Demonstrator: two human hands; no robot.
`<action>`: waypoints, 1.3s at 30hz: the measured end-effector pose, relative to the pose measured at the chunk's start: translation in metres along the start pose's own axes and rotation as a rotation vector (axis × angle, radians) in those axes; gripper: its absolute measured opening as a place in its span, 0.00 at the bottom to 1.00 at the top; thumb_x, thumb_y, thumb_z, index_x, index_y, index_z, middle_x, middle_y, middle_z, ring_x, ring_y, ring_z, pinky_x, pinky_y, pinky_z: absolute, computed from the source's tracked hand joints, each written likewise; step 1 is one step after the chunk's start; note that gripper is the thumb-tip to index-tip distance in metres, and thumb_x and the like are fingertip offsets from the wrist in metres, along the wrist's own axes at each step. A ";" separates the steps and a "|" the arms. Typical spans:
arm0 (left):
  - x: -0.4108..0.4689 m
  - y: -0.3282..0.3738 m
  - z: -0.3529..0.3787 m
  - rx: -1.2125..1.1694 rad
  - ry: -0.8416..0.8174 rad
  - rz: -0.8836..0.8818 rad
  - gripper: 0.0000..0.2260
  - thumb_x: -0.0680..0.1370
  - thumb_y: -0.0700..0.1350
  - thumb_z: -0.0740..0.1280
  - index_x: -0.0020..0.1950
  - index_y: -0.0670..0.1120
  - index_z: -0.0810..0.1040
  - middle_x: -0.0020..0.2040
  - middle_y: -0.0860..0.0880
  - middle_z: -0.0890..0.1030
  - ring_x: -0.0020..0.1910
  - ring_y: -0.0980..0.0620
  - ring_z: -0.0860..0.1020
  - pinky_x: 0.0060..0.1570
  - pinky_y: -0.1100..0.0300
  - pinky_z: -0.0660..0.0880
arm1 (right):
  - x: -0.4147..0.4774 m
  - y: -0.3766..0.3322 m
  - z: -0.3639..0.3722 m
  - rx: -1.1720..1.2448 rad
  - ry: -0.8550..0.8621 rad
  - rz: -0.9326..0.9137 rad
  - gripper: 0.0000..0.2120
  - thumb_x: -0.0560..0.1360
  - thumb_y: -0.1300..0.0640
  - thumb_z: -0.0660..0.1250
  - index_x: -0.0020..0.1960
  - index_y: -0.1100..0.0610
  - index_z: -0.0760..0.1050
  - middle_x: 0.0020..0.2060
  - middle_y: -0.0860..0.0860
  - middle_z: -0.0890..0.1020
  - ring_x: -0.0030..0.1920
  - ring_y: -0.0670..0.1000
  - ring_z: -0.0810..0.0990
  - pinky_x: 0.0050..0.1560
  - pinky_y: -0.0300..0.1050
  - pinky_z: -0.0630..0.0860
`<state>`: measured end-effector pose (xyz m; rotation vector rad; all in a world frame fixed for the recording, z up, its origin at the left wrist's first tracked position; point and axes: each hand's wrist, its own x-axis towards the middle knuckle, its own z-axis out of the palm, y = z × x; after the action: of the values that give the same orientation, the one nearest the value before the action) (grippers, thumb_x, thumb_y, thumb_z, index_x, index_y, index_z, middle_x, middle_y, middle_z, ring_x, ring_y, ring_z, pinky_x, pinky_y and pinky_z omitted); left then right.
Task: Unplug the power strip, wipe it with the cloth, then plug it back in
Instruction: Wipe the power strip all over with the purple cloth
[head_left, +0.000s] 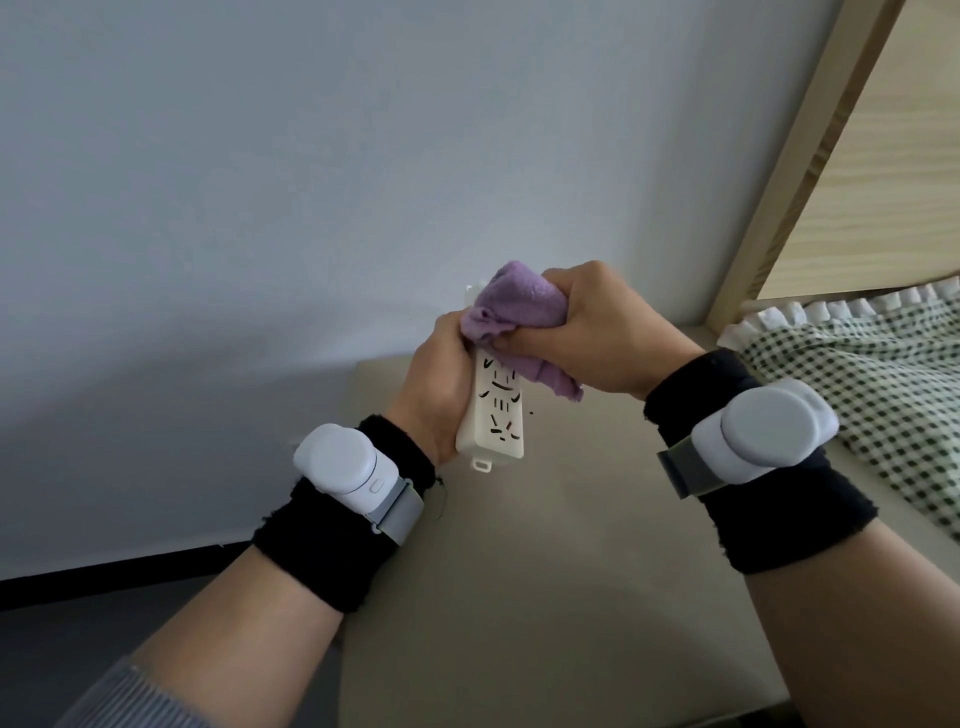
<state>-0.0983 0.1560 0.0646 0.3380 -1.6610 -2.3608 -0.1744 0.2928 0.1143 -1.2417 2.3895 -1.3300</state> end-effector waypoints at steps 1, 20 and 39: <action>0.000 0.001 0.001 -0.002 -0.018 0.011 0.22 0.80 0.47 0.53 0.50 0.28 0.73 0.47 0.23 0.75 0.44 0.37 0.74 0.47 0.50 0.70 | 0.001 0.000 0.001 -0.009 0.036 -0.009 0.17 0.73 0.51 0.75 0.35 0.62 0.75 0.23 0.52 0.81 0.21 0.53 0.80 0.23 0.44 0.76; 0.010 0.001 -0.003 -0.110 -0.024 0.013 0.16 0.82 0.52 0.55 0.42 0.46 0.75 0.36 0.43 0.74 0.33 0.49 0.72 0.37 0.54 0.67 | 0.004 -0.001 0.002 -0.112 0.116 -0.086 0.15 0.76 0.59 0.72 0.32 0.51 0.74 0.33 0.48 0.80 0.22 0.50 0.81 0.24 0.42 0.76; 0.008 0.000 -0.001 -0.066 -0.042 0.015 0.16 0.83 0.51 0.54 0.53 0.39 0.74 0.39 0.37 0.74 0.38 0.41 0.71 0.44 0.49 0.68 | 0.006 -0.004 0.012 -0.104 0.194 -0.053 0.13 0.73 0.57 0.70 0.32 0.57 0.73 0.26 0.50 0.80 0.21 0.53 0.82 0.22 0.40 0.74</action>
<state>-0.1059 0.1526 0.0639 0.2653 -1.5930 -2.4215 -0.1702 0.2792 0.1116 -1.2645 2.6049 -1.4180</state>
